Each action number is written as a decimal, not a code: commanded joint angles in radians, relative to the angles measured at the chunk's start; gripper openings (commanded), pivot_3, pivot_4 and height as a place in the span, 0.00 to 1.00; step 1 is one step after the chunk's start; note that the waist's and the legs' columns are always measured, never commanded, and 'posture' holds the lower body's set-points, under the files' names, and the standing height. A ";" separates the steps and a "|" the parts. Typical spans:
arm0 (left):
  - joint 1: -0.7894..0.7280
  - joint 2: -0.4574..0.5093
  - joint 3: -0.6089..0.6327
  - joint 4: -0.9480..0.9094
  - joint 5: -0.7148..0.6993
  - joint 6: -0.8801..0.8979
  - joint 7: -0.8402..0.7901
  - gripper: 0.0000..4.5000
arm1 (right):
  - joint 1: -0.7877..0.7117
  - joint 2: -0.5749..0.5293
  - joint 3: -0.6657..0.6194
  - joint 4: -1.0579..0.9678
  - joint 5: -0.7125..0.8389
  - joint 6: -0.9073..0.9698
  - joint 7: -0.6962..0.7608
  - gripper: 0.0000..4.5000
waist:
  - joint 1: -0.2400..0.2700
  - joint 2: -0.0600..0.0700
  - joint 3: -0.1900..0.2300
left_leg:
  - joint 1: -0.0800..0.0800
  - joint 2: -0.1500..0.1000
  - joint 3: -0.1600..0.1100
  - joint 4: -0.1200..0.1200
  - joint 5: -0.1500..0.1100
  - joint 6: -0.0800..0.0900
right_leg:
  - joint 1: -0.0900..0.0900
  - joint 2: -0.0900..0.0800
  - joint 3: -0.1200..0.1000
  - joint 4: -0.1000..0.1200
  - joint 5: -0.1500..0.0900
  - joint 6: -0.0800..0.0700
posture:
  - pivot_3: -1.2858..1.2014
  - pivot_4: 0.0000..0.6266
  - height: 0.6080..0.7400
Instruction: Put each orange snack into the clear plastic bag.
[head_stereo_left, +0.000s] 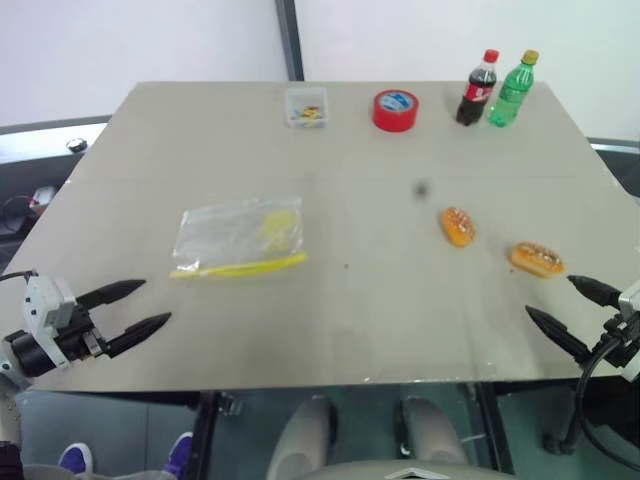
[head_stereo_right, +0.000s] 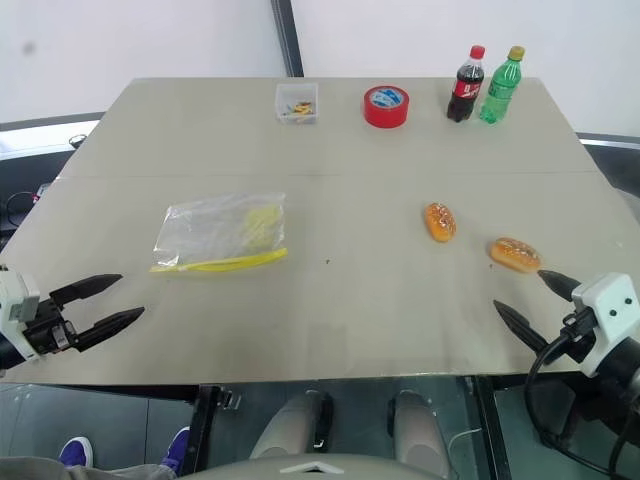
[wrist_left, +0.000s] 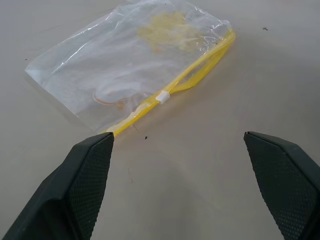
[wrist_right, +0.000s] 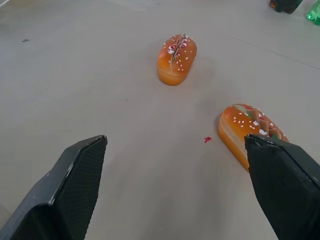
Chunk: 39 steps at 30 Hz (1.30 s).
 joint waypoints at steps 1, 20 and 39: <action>-0.004 0.002 0.008 -0.041 -0.019 0.017 0.011 0.98 | 0.003 0.006 -0.007 -0.032 0.012 -0.007 -0.003 1.00 | 0.000 0.000 0.000 | 0.000 0.000 0.000 0.000 0.000 0.000 | 0.000 0.000 0.000 0.000 0.000 0.000 | 0.52 0.24 1.00; -0.188 0.140 -0.092 -0.060 -0.023 0.744 0.401 0.98 | -0.310 -0.055 0.319 -0.138 -0.096 -0.030 -0.018 1.00 | -0.006 -0.002 0.001 | 0.001 0.000 -0.001 0.001 0.000 0.000 | 0.000 0.005 -0.001 0.003 0.000 0.001 | 0.52 0.24 1.00; -0.841 0.029 -0.542 0.569 0.182 1.004 -0.138 0.98 | -0.524 -0.019 0.545 -0.123 -0.148 -0.012 -0.036 1.00 | -0.007 -0.001 0.001 | -0.003 -0.008 -0.002 0.005 0.000 0.000 | 0.000 0.005 -0.006 0.005 0.000 0.002 | 0.52 0.24 1.00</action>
